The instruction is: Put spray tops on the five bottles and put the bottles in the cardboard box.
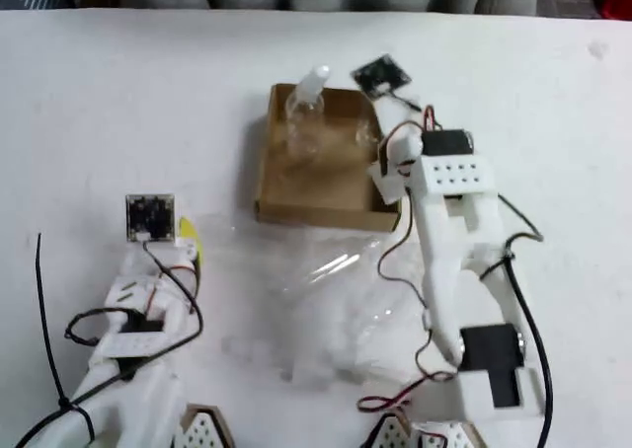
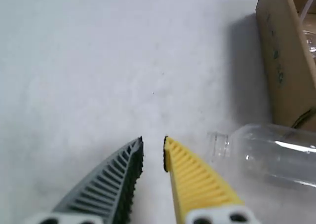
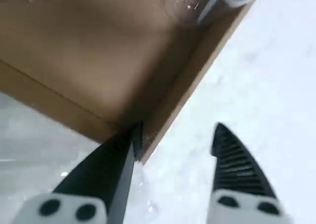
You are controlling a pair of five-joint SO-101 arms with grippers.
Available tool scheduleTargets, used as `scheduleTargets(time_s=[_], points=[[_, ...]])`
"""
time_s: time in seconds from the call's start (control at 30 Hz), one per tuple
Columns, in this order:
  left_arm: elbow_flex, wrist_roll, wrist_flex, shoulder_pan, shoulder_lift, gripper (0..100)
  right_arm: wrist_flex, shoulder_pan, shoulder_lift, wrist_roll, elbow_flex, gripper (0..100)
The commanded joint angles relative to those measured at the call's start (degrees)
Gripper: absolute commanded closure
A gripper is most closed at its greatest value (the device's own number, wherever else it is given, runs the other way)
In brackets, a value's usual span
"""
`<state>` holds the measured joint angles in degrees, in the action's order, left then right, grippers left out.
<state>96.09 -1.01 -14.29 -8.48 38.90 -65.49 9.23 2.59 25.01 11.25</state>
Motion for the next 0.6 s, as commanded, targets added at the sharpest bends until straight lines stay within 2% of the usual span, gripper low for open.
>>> scheduleTargets(time_s=[0.0,0.03,0.17,0.33,0.5,0.57], points=[[-0.4,0.5,0.2,0.5,2.2,93,-8.8,1.7,7.4,-6.0,-6.4,95.5],[-0.4,0.4,0.2,0.5,2.2,93,-10.7,2.2,8.4,-6.0,-7.0,98.5],[-0.4,0.4,0.4,0.5,2.2,93,-17.1,6.9,12.6,-6.0,-7.3,96.7],[-0.4,0.3,0.5,0.4,2.2,93,-21.8,17.4,17.1,-6.0,-7.1,97.7],[-0.7,0.3,1.1,0.4,2.2,93,-20.4,30.5,16.3,-4.0,-5.4,97.3],[-3.3,0.2,5.8,0.3,2.2,93,-17.6,34.5,14.5,0.0,-2.7,95.7]])
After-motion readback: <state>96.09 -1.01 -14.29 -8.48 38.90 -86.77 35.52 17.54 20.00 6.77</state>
